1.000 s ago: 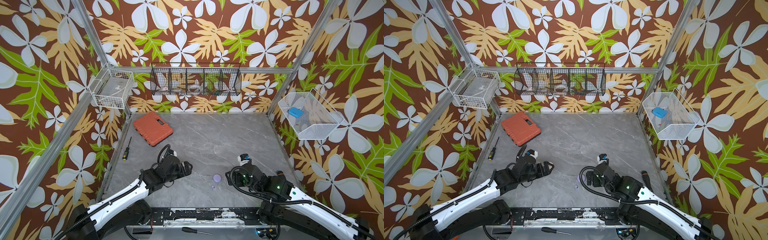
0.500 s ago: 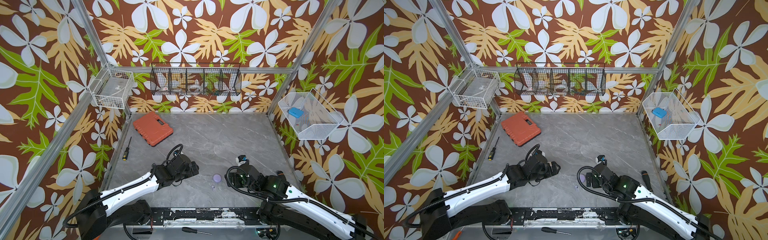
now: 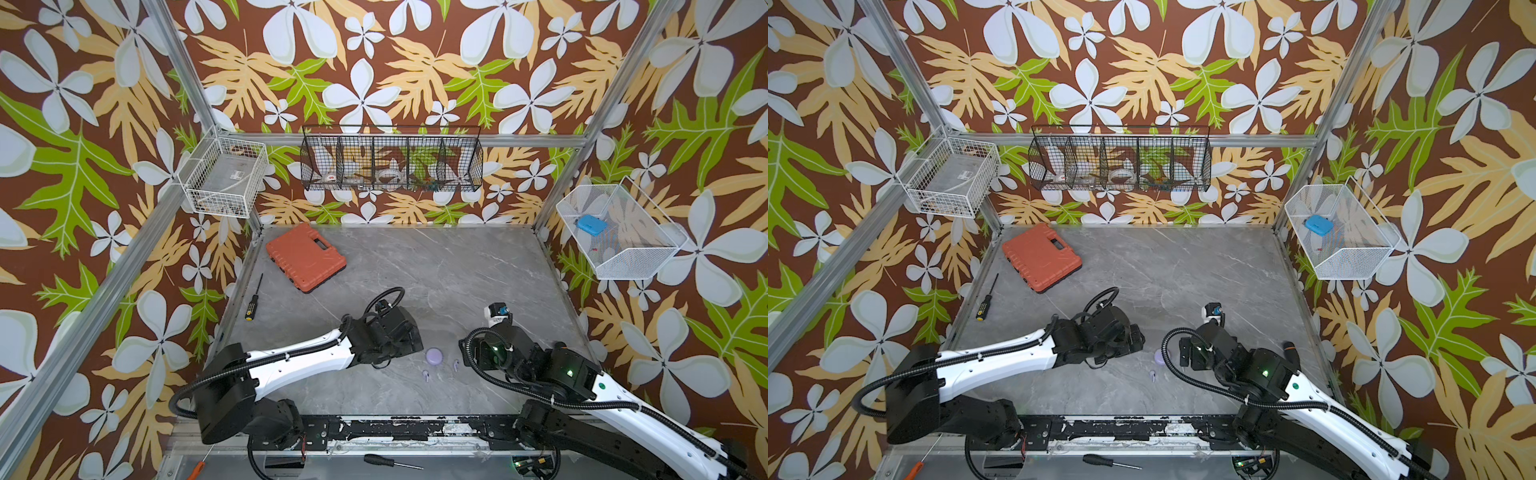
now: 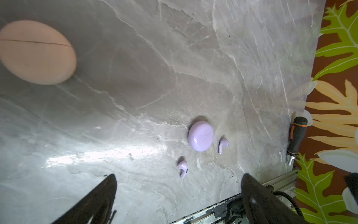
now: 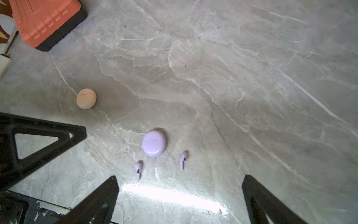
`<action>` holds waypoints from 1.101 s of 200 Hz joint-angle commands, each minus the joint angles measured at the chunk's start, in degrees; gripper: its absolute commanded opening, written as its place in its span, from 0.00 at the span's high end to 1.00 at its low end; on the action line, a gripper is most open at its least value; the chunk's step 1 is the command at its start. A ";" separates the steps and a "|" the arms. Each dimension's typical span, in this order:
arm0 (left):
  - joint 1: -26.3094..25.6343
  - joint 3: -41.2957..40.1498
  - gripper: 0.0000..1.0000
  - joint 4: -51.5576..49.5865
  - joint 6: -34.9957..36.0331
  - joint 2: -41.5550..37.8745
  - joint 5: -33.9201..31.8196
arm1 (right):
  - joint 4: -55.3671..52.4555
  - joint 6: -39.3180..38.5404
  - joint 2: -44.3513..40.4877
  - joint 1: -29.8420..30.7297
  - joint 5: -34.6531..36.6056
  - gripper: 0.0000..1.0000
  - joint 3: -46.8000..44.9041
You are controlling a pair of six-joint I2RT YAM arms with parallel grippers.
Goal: Insert wireless bluetooth earbuds into charging case
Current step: Pick up the charging case from the center of the table.
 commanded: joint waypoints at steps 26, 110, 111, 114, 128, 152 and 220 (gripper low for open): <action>-3.91 14.30 0.00 -12.88 -1.03 13.70 0.86 | -5.58 0.14 -2.35 0.02 5.05 0.02 3.12; -5.25 27.87 0.04 -20.83 -2.68 28.39 1.38 | -5.30 -0.01 -6.79 -0.02 4.96 0.02 3.02; -5.25 27.90 0.04 -20.85 -2.73 28.45 1.41 | -5.32 -0.01 -6.82 -0.02 4.96 0.02 3.02; -5.25 28.13 0.04 -20.94 -2.82 28.79 1.50 | -5.27 -0.06 -6.92 0.00 4.96 0.02 2.95; -5.25 29.45 0.06 -21.55 -3.39 30.32 1.43 | -5.09 -0.04 -7.36 -0.02 4.96 0.03 2.76; -5.25 31.63 0.09 -22.60 -4.01 31.65 0.02 | -4.76 -0.14 -8.11 -0.03 4.85 0.03 2.67; -5.27 37.41 0.16 -24.84 -3.18 37.34 0.20 | -4.48 0.09 -9.82 -0.03 4.83 0.03 2.37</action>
